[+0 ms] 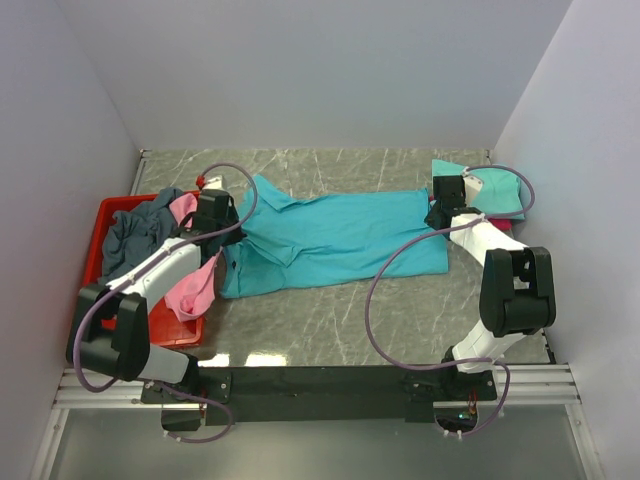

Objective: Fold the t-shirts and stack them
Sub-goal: Fold the tshirt

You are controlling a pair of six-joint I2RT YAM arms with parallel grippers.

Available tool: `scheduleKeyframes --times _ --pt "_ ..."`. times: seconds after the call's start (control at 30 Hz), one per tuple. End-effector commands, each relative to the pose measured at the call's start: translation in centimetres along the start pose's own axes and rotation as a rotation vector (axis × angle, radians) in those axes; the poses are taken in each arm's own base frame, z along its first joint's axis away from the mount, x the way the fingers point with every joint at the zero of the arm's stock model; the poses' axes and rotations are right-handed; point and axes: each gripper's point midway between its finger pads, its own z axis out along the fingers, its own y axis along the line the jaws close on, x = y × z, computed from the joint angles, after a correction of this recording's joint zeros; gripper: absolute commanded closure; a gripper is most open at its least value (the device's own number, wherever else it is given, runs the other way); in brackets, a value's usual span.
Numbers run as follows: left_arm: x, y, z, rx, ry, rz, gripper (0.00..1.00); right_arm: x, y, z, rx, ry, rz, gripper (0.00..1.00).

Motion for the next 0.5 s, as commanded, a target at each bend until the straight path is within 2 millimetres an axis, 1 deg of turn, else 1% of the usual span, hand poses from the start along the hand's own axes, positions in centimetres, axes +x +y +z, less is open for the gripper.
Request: scheduleKeyframes --times 0.0,0.3,0.47 --pt "-1.43 0.40 -0.90 -0.013 -0.056 -0.028 0.99 -2.16 -0.41 -0.44 0.020 -0.063 0.016 1.00" --pt "-1.33 1.01 -0.90 -0.025 -0.056 -0.039 0.99 -2.04 -0.60 -0.46 0.025 -0.063 0.015 1.00" --pt "-1.33 0.48 -0.51 0.002 -0.046 -0.040 0.99 -2.10 -0.43 -0.24 0.025 -0.054 0.007 1.00"
